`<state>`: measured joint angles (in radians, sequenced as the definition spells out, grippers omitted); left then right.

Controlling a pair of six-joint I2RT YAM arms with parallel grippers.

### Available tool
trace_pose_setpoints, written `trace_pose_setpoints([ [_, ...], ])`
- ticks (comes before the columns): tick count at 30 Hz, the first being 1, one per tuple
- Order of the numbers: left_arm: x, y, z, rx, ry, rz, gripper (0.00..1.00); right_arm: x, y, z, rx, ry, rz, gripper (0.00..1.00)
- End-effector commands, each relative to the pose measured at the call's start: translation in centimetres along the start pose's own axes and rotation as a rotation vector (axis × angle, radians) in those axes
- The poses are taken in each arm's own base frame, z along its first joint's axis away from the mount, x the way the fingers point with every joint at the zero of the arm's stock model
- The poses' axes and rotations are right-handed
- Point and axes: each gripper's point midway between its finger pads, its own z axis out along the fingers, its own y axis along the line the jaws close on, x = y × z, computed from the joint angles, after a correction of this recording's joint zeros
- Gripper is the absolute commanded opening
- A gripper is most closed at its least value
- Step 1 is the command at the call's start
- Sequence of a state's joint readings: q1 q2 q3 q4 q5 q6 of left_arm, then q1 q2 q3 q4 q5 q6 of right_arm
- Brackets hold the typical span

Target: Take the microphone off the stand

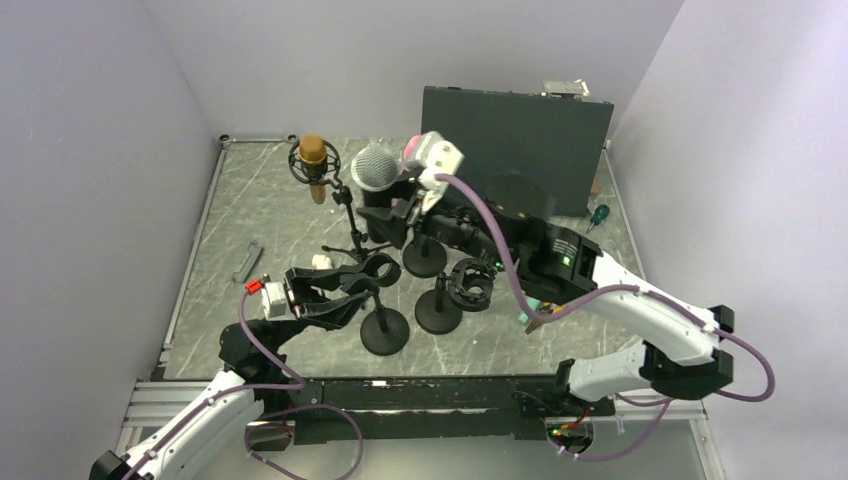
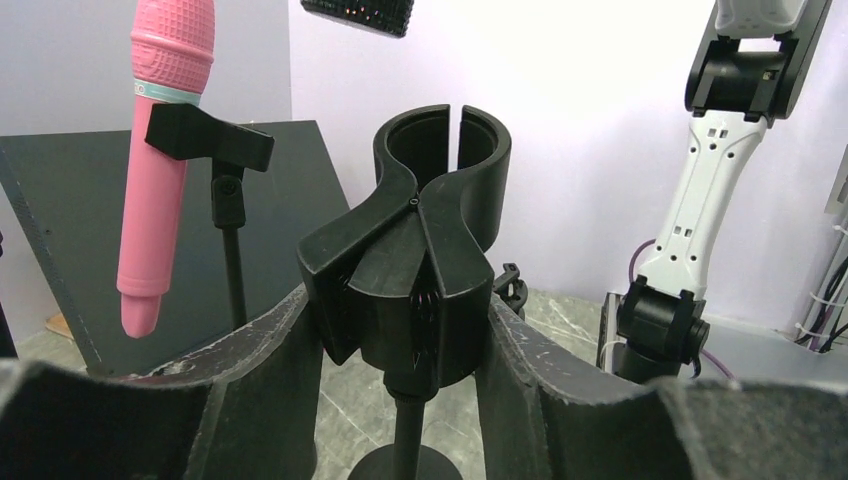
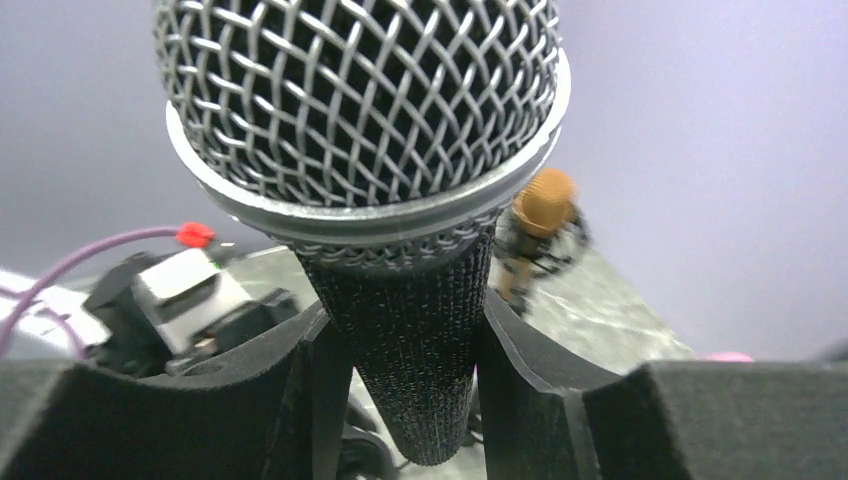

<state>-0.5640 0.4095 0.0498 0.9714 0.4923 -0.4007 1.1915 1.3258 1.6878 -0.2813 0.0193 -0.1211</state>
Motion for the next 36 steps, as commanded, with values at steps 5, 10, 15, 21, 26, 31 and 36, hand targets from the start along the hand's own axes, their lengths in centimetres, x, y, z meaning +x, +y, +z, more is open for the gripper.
trace_pose_setpoints([
  [5,2.5,0.3,-0.2,-0.005,0.126,-0.040,0.00,0.5,-14.5,-13.8,0.961,-0.117,0.056,0.00],
  [10,2.2,0.3,0.0,-0.009,0.142,-0.035,0.00,9.6,-18.9,-24.5,1.391,0.054,0.141,0.00],
  [15,2.2,0.6,0.2,-0.027,0.155,-0.060,0.13,17.0,-20.6,-30.1,1.483,0.198,0.348,0.00],
  [21,2.2,0.9,0.3,-0.047,0.159,-0.074,0.53,27.1,-21.3,-29.2,1.453,0.511,0.648,0.00],
  [26,1.5,0.9,0.3,-0.063,0.149,-0.069,0.68,34.6,-21.1,-27.6,1.291,0.606,0.993,0.00],
  [31,0.7,0.8,0.5,-0.061,0.148,-0.055,0.81,38.8,-21.1,-26.3,1.228,0.670,1.177,0.00],
  [36,0.2,0.6,0.6,-0.055,0.137,-0.056,0.98,41.0,-21.8,-25.6,1.244,0.681,1.254,0.00],
])
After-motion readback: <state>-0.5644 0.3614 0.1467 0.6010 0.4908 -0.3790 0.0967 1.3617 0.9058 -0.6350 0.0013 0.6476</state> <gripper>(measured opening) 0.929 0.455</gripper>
